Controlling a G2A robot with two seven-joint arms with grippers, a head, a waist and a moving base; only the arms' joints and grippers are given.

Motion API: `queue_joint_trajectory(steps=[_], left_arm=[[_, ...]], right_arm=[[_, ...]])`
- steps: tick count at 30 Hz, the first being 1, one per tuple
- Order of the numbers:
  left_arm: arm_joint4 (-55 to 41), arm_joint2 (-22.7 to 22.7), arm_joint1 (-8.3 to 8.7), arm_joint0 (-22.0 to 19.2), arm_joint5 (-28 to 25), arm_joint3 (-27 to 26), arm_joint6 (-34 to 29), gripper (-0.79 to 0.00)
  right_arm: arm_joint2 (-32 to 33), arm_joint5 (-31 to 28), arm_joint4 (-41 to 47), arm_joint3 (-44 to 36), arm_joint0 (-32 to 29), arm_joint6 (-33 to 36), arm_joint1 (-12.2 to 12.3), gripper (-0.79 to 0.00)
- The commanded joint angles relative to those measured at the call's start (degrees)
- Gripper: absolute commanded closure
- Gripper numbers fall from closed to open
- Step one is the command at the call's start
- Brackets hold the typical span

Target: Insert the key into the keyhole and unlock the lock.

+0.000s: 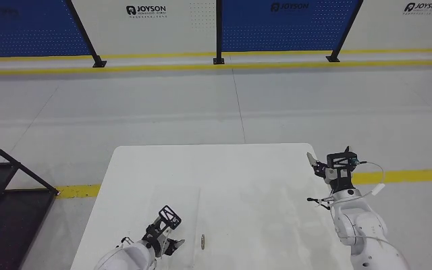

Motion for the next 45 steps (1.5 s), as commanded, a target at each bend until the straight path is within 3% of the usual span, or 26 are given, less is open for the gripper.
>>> queue_joint_trajectory(steps=[1, 8, 12, 15, 26, 28, 30, 32, 45], left_arm=[[0.56, 0.97, -0.14, -1.27, 1.66, 1.40, -0.35, -0.397], [4.32, 3.78, -0.39, -2.70, 5.27, 4.27, 0.64, -0.369], [4.71, 4.69, -0.47, -2.91, 5.93, 5.01, 0.78, -0.197], [4.93, 5.02, -0.50, -3.18, 6.44, 5.54, 0.90, -0.222], [5.64, 5.54, -0.52, -3.66, 7.80, 6.87, 1.24, -0.200], [5.77, 5.62, -0.51, -3.75, 7.92, 7.10, 1.36, -0.169], [5.84, 5.64, -0.51, -3.79, 8.10, 7.22, 1.43, -0.055], [5.85, 5.67, -0.50, -3.76, 8.21, 7.20, 1.50, 0.000], [4.37, 2.60, -0.17, -2.03, 9.10, 4.26, 3.79, 0.000]], right_arm=[[0.00, 0.00, 0.00, 0.00, 0.00, 0.00, 0.00, -0.785], [0.00, 0.00, 0.00, 0.00, 0.00, 0.00, 0.00, -0.785], [0.00, 0.00, 0.00, 0.00, 0.00, 0.00, 0.00, -0.785], [0.00, 0.00, 0.00, 0.00, 0.00, 0.00, 0.00, -0.785], [0.00, 0.00, 0.00, 0.00, 0.00, 0.00, 0.00, -0.785], [0.00, 0.00, 0.00, 0.00, 0.00, 0.00, 0.00, -0.785], [0.00, 0.00, 0.00, 0.00, 0.00, 0.00, 0.00, -0.785], [0.00, 0.00, 0.00, 0.00, 0.00, 0.00, 0.00, -0.785], [0.00, 0.00, 0.00, 0.00, 0.00, 0.00, 0.00, -0.785]])
